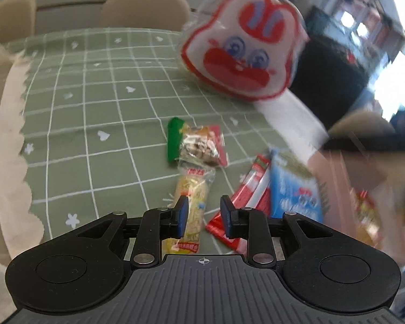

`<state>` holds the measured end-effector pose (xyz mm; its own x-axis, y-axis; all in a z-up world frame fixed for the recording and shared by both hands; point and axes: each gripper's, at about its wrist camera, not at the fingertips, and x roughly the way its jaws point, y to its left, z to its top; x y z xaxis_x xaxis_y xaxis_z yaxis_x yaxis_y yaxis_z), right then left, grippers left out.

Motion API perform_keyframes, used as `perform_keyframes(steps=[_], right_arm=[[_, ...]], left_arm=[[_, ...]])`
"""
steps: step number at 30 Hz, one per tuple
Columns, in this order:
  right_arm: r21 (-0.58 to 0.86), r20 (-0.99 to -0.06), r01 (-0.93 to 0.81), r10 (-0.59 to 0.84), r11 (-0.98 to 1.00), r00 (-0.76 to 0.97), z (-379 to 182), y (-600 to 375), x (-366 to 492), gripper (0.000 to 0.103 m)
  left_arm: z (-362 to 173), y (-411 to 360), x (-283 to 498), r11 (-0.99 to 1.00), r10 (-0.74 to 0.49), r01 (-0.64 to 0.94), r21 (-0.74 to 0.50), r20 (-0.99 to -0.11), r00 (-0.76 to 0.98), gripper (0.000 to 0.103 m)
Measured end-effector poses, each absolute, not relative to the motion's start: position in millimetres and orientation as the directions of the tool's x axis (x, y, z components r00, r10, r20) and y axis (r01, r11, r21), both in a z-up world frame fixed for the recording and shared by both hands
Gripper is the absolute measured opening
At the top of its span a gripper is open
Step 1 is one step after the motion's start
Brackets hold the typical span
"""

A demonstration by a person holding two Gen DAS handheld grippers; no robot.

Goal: Organize snacks
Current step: 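Grasp the long cereal bar with the left tool while the right tool grasps the cartoon snack packet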

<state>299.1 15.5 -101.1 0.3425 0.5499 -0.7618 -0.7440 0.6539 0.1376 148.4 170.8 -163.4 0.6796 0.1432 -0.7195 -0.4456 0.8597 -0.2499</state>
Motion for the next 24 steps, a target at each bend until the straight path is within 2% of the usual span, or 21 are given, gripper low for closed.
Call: perform_keyframes(steps=[3,5,6,11,13,14,15,17,20,21,22,24], right_arm=[[0.221,-0.757,-0.744,0.592,0.630,0.276,-120.1,59.4,309.4,0.079],[0.243,-0.763,-0.749,0.599,0.616,0.245,-135.7,92.4,312.6,0.079],[0.243,-0.774,-0.756,0.591,0.608,0.226,-144.9,109.2,314.6,0.079],[0.100,-0.853,-0.771,0.453,0.629,0.259,-186.4,161.2,317.1,0.079],[0.088,-0.866,-0.777,0.434,0.623,0.250,-191.1,162.0,317.1,0.080],[0.089,-0.864,-0.780,0.438,0.620,0.249,-190.4,161.2,316.1,0.077],[0.109,-0.863,-0.782,0.448,0.613,0.231,-188.6,157.8,316.3,0.066],[0.147,-0.853,-0.784,0.479,0.603,0.208,-178.5,145.3,316.8,0.056],[0.139,-0.822,-0.781,0.510,0.609,0.251,-156.4,116.4,312.4,0.052],[0.141,-0.810,-0.779,0.523,0.611,0.264,-148.2,104.7,309.5,0.051],[0.150,-0.792,-0.779,0.545,0.608,0.273,-137.8,91.0,305.4,0.051],[0.172,-0.764,-0.787,0.585,0.592,0.273,-120.0,62.4,292.6,0.051]], left_arm=[[-166.4,162.7,151.2,0.882,0.215,-0.451,-0.137,-0.735,0.643,0.029],[-169.5,162.8,151.5,0.881,0.223,-0.459,-0.118,-0.752,0.621,0.031],[-171.3,164.1,150.6,0.880,0.221,-0.460,-0.119,-0.753,0.619,0.035],[-172.6,171.8,148.0,0.872,0.192,-0.464,-0.157,-0.762,0.619,0.036],[-174.0,173.5,150.4,0.869,0.181,-0.466,-0.170,-0.765,0.617,0.035],[-174.9,174.1,151.5,0.867,0.178,-0.467,-0.173,-0.768,0.615,0.036],[-176.4,174.7,152.8,0.867,0.174,-0.467,-0.176,-0.770,0.614,0.036],[-181.0,176.2,156.4,0.869,0.160,-0.463,-0.178,-0.782,0.602,0.038],[-184.3,175.8,159.1,0.876,0.133,-0.442,-0.193,-0.783,0.607,0.043],[-184.9,175.4,159.6,0.877,0.112,-0.431,-0.212,-0.782,0.613,0.041],[-185.6,174.5,159.4,0.880,0.090,-0.417,-0.229,-0.780,0.619,0.030],[-186.2,170.2,157.9,0.889,0.088,-0.402,-0.217,-0.782,0.617,0.030]])
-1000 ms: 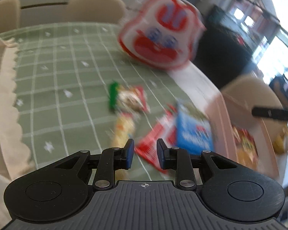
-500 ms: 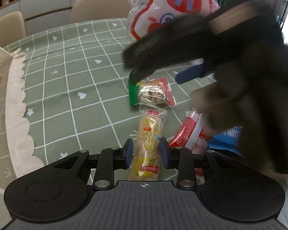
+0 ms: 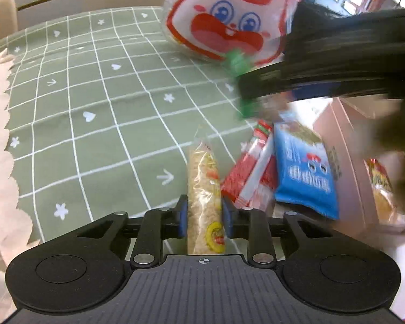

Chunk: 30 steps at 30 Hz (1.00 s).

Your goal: Organize snacks

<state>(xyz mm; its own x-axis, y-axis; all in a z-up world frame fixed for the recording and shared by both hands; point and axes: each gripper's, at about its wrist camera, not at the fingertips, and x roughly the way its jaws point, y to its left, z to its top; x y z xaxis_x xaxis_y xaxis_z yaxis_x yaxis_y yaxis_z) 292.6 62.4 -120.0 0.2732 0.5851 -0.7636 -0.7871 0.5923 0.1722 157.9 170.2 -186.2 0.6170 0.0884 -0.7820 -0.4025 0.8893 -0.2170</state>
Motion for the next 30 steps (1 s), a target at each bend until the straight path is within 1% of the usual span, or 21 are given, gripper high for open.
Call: perform_keyframes(steps=[4,7,11,14,17,20,21,24,25,30], right_arm=[[0.188,-0.713,-0.796,0.637,0.575,0.292,-90.4,1.4,262.2,0.051],[0.198,-0.711,-0.788,0.638,0.584,0.294,-84.5,-36.3,242.2,0.051],[0.144,-0.751,-0.794,0.588,0.590,0.300,-96.5,-81.8,202.4,0.051],[0.098,-0.806,-0.791,0.515,0.604,0.293,-120.8,-105.7,174.9,0.051],[0.066,-0.846,-0.786,0.453,0.614,0.282,-147.9,-121.4,150.2,0.051],[0.029,-0.857,-0.803,0.428,0.596,0.287,-166.0,-132.3,126.0,0.052],[0.015,-0.856,-0.809,0.425,0.588,0.293,-170.3,-133.4,119.5,0.057],[-0.079,-0.837,-0.816,0.407,0.572,0.366,-178.0,-137.4,101.1,0.064],[-0.094,-0.832,-0.816,0.405,0.570,0.379,-177.9,-139.8,98.0,0.064],[-0.086,-0.833,-0.811,0.405,0.578,0.377,-177.3,-157.4,88.2,0.066]], left_arm=[[-186.3,160.8,141.4,0.895,0.043,-0.370,-0.250,-0.777,0.628,0.029],[-179.1,146.2,121.9,0.906,0.000,-0.325,-0.269,-0.771,0.637,0.029],[-169.2,120.6,92.2,0.928,-0.063,-0.245,-0.280,-0.768,0.638,0.029],[-169.4,100.6,72.4,0.930,-0.146,-0.180,-0.319,-0.775,0.615,0.029],[-175.3,79.4,62.6,0.943,-0.194,-0.111,-0.312,-0.792,0.579,0.029],[-182.5,64.0,58.6,0.950,-0.210,-0.080,-0.303,-0.805,0.555,0.029],[-185.5,60.4,58.5,0.951,-0.208,-0.081,-0.298,-0.811,0.547,0.029],[-186.1,48.1,54.4,0.958,-0.187,-0.081,-0.273,-0.819,0.543,0.029],[-185.5,46.4,53.8,0.960,-0.182,-0.081,-0.267,-0.820,0.542,0.029],[-186.5,46.2,55.2,0.961,-0.165,-0.099,-0.257,-0.826,0.539,0.030]])
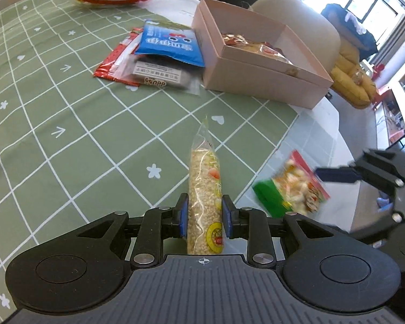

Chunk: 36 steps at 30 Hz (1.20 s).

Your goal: Organize snacks

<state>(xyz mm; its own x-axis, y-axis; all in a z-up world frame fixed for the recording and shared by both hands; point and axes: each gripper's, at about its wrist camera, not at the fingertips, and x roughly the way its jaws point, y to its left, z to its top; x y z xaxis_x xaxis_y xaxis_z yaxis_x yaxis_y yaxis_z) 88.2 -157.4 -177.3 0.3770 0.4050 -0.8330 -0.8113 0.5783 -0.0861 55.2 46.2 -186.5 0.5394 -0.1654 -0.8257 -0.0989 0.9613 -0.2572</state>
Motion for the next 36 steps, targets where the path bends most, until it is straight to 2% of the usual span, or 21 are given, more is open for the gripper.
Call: perform_keyframes(steps=[3,8,10,15,21,25,28,33,36], right_arm=[[-0.087,-0.833,-0.815,0.407,0.573,0.375,-178.5,-170.1,79.6,0.066],[-0.292,-0.766,-0.742,0.317,0.603,0.559,-178.4,-183.7,71.5,0.067],[-0.269,-0.744,-0.737,0.352,0.621,0.568,-171.0,-192.6,73.1,0.067],[-0.111,-0.786,-0.755,0.408,0.646,0.465,-169.3,-209.6,82.4,0.067],[-0.204,-0.769,-0.763,0.382,0.613,0.512,-185.6,-233.0,85.7,0.067],[-0.220,-0.738,-0.649,0.311,0.728,0.599,-195.2,-253.3,109.2,0.066],[-0.129,-0.735,-0.550,0.293,0.825,0.612,-189.1,-264.8,116.6,0.066],[0.156,-0.712,-0.415,0.393,0.896,0.581,-172.5,-278.9,111.2,0.068],[0.236,-0.692,-0.363,0.418,0.901,0.589,-172.7,-267.8,107.7,0.069]], left_arm=[[-186.7,47.3,56.0,0.956,-0.157,-0.125,-0.265,-0.824,0.545,0.030],[-187.2,47.6,55.9,0.949,-0.153,-0.150,-0.276,-0.822,0.548,0.030],[-187.0,49.6,55.5,0.944,-0.156,-0.163,-0.288,-0.822,0.548,0.030],[-186.2,51.8,59.9,0.926,-0.154,-0.216,-0.308,-0.834,0.530,0.030],[-182.3,45.5,77.8,0.921,-0.153,-0.267,-0.284,-0.893,0.423,0.030],[-181.5,34.5,83.5,0.954,-0.126,-0.205,-0.220,-0.912,0.391,0.030],[-182.8,38.3,80.5,0.948,-0.144,-0.204,-0.243,-0.903,0.404,0.030],[-184.8,41.0,79.2,0.946,-0.186,-0.160,-0.281,-0.879,0.440,0.029],[-184.7,33.6,78.2,0.954,-0.165,-0.151,-0.260,-0.872,0.461,0.029]])
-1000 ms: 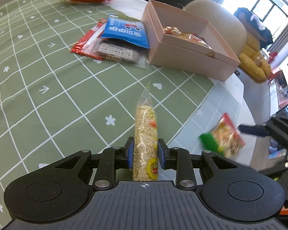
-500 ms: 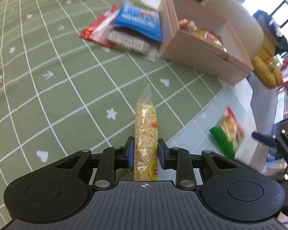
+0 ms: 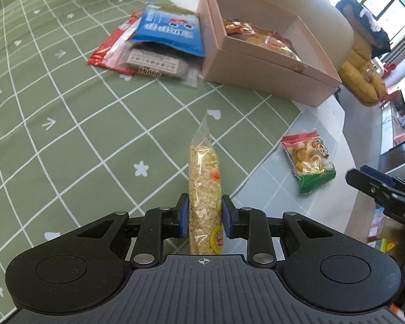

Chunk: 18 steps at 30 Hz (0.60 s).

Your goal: Organize snacks

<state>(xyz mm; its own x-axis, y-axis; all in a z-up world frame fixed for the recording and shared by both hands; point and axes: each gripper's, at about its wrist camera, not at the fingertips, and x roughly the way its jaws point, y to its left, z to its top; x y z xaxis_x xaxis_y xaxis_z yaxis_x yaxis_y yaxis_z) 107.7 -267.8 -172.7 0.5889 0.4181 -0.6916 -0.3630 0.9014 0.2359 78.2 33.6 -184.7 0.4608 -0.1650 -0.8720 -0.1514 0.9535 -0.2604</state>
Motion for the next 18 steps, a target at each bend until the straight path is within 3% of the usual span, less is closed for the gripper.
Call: perform_keyframes(steps=[4,9,13,14,15,18], right_arm=[[0.302,-0.690,-0.357,0.461,0.884,0.558,-183.3,-239.3,119.2,0.069],[0.133,-0.757,-0.414,0.361,0.901,0.544,-197.4,-201.3,137.6,0.069],[0.058,-0.756,-0.503,0.367,0.862,0.542,-199.7,-190.5,133.6,0.074],[0.054,-0.755,-0.529,0.381,0.847,0.534,-199.1,-189.6,132.0,0.071],[0.047,-0.754,-0.557,0.395,0.829,0.524,-197.0,-189.7,129.8,0.055],[0.072,-0.748,-0.602,0.442,0.795,0.495,-179.7,-199.4,131.8,0.052]], left_arm=[[-185.0,25.2,76.8,0.964,-0.147,-0.125,-0.233,-0.866,0.478,0.029],[-168.7,20.5,73.1,0.956,-0.180,-0.116,-0.269,-0.851,0.494,0.029],[-140.6,17.4,77.9,0.942,-0.227,-0.088,-0.324,-0.808,0.544,0.029],[-132.5,15.4,81.0,0.939,-0.236,-0.080,-0.334,-0.797,0.555,0.029],[-122.7,13.0,84.6,0.937,-0.249,-0.064,-0.344,-0.784,0.569,0.029],[-83.9,7.3,94.7,0.933,-0.286,0.006,-0.361,-0.729,0.622,0.029]])
